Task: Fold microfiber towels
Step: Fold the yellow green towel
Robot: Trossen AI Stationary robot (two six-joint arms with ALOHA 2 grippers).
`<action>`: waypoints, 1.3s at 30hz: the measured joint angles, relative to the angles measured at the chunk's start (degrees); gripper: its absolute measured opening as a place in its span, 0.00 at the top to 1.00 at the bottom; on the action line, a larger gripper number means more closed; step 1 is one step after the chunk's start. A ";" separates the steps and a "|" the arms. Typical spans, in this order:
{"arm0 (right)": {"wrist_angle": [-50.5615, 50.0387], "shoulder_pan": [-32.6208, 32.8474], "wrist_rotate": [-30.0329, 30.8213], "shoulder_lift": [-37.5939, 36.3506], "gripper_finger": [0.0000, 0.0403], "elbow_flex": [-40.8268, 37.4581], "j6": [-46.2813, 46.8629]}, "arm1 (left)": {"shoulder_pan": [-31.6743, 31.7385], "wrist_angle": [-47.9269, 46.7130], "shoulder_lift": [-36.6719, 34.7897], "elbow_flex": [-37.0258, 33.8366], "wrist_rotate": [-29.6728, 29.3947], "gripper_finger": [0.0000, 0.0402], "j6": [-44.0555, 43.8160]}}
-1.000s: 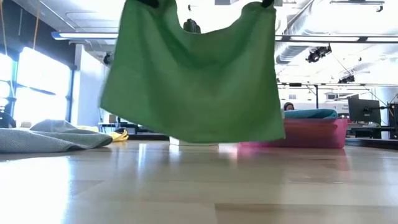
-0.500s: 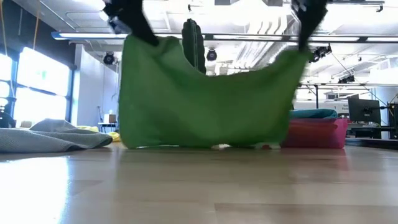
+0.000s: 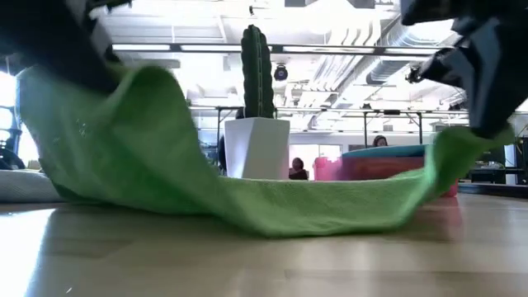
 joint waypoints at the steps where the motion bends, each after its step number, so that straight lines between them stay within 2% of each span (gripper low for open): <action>1: 0.36 0.59 -0.56 0.03 1.00 -0.34 -0.04 | -0.71 0.81 1.51 0.16 0.59 1.00 -1.14; 5: 1.83 2.01 -1.28 0.14 1.00 -1.42 -2.03 | -2.34 3.97 5.73 1.13 3.26 1.00 -3.74; 10: 3.82 2.84 -0.69 0.36 1.00 -2.50 -3.92 | -2.97 7.79 7.88 2.52 10.58 1.00 -3.24; 15: 4.03 2.76 1.15 0.36 1.00 -2.55 -4.13 | -2.85 6.76 7.86 2.54 10.99 0.98 -3.30; 19: 4.23 2.75 1.81 0.36 1.00 -2.55 -4.56 | -2.89 5.59 7.86 2.56 11.06 0.89 -0.82; 27: 4.45 2.75 1.95 0.36 1.00 -2.55 -4.56 | -2.89 4.37 7.86 2.56 12.76 0.66 2.92; 32: 4.52 2.75 1.95 0.36 1.00 -2.55 -4.56 | -4.75 11.49 7.66 2.54 11.23 0.59 7.77; 39: 4.59 2.75 3.59 0.36 1.00 -2.55 -5.26 | -10.96 14.92 9.88 2.64 0.01 0.59 11.35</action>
